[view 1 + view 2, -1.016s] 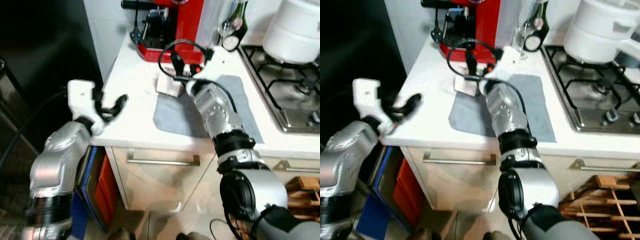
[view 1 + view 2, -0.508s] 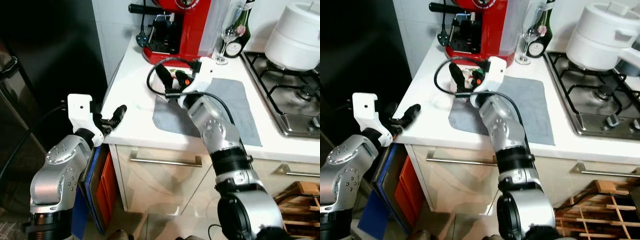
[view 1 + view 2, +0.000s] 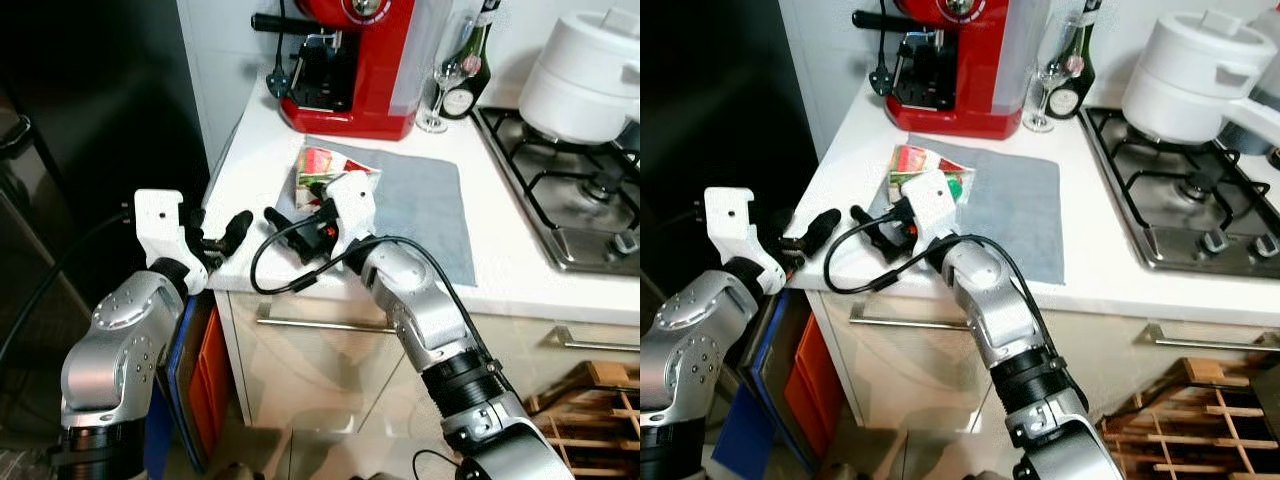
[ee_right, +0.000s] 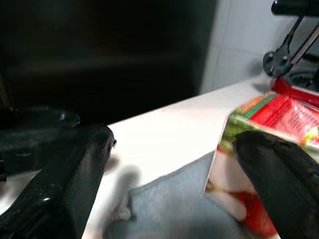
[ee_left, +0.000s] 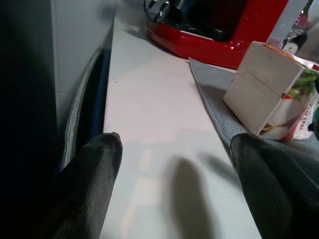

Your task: Restocking fridge

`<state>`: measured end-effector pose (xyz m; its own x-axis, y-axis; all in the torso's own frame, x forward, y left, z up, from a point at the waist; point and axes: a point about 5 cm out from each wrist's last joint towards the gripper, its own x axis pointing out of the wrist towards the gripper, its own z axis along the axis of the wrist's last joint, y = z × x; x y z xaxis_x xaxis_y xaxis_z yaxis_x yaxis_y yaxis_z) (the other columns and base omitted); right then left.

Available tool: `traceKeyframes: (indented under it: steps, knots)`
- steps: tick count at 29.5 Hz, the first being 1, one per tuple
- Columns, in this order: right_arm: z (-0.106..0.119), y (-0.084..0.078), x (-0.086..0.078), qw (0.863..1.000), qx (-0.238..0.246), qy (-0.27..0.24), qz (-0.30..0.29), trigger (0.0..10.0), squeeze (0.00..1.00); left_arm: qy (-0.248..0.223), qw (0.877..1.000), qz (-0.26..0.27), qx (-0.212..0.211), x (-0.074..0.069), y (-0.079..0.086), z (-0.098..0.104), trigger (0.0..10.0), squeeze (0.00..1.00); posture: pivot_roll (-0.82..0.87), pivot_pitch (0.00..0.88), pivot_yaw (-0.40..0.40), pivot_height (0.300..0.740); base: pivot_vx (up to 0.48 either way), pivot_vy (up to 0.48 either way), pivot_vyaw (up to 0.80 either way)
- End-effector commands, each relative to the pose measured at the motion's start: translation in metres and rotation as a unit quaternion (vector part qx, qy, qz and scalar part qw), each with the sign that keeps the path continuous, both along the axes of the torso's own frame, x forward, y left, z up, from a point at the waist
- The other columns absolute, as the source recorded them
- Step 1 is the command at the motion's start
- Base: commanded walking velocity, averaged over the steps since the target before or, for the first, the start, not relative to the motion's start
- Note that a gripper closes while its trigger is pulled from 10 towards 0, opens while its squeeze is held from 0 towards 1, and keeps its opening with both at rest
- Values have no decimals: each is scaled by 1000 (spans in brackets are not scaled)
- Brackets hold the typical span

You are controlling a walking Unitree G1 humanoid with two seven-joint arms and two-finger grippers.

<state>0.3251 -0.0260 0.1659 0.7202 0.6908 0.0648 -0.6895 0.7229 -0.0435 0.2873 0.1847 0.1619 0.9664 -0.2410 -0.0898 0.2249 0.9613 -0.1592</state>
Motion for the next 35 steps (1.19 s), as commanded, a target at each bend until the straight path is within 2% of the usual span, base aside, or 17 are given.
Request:
traceKeyframes:
  steps: [1,7,8,10,11,13,14,17,26,27,28,29,30,31,32,33,35]
  knots:
    - [5,-4,2,1000,-10,-17,-8,10000,0,5,1000,-4,-2,0,-3,0,10000,0,10,0,-53,740,0,0,0]
    - [12,-16,6,998,-9,-47,-39,10000,0,-2,1000,-5,-6,1,-6,2,10000,0,7,0,-53,740,0,0,0]
    - [22,-24,9,995,25,-58,-72,10000,0,-18,1000,-19,0,1,-9,8,10000,0,5,0,-54,740,0,0,0]
    - [26,-27,10,994,38,-61,-83,10000,0,-24,999,-23,4,1,-10,9,10000,0,5,0,-54,740,0,0,0]
    - [38,-41,13,985,84,-73,-131,10000,0,-48,998,-32,18,5,-10,19,10000,0,4,0,-53,740,0,0,0]
    - [38,-41,13,985,84,-73,-131,10000,0,-48,998,-32,18,5,-10,19,10000,0,4,0,-53,740,0,0,0]
    - [46,-59,15,972,126,-78,-182,10000,0,-60,998,-29,20,10,-6,26,10000,0,-9,0,-42,740,0,0,0]
    - [41,-74,18,962,157,-48,-216,10000,0,-64,997,-32,23,14,-6,28,10000,0,-11,0,-40,740,0,0,0]
    - [40,-101,29,964,127,-34,-230,10000,0,-88,993,-64,52,22,-8,40,10000,0,-27,0,-33,740,0,0,0]
    - [41,-123,33,960,98,-42,-258,10000,0,-106,987,-92,77,27,-5,52,10000,0,-21,0,-42,740,0,0,0]
    - [39,-159,34,946,29,-72,-315,10000,0,-131,976,-132,118,38,2,72,10000,0,-16,0,-38,740,0,0,0]
    - [38,-170,31,938,-5,-88,-335,10000,0,-137,971,-143,132,42,5,80,10000,0,-16,0,-38,740,0,0,0]
    - [38,-170,31,938,-5,-88,-335,10000,0,-137,971,-143,132,42,5,80,10000,0,-16,0,-38,740,0,0,0]
    - [30,-185,23,923,-13,-93,-373,10000,0,-149,965,-158,150,52,8,95,10000,0,-31,0,-16,740,0,0,0]
    - [30,-185,23,923,-13,-93,-373,10000,0,-149,965,-158,150,52,8,95,10000,0,-31,0,-16,740,0,0,0]
    - [25,-195,17,912,-16,-95,-399,10000,0,-157,960,-167,163,58,11,106,10000,0,-31,0,-16,740,0,0,0]
    - [10,-200,-4,892,2,-92,-443,10000,0,-178,942,-214,190,71,7,134,10000,0,-80,0,41,740,0,0,0]
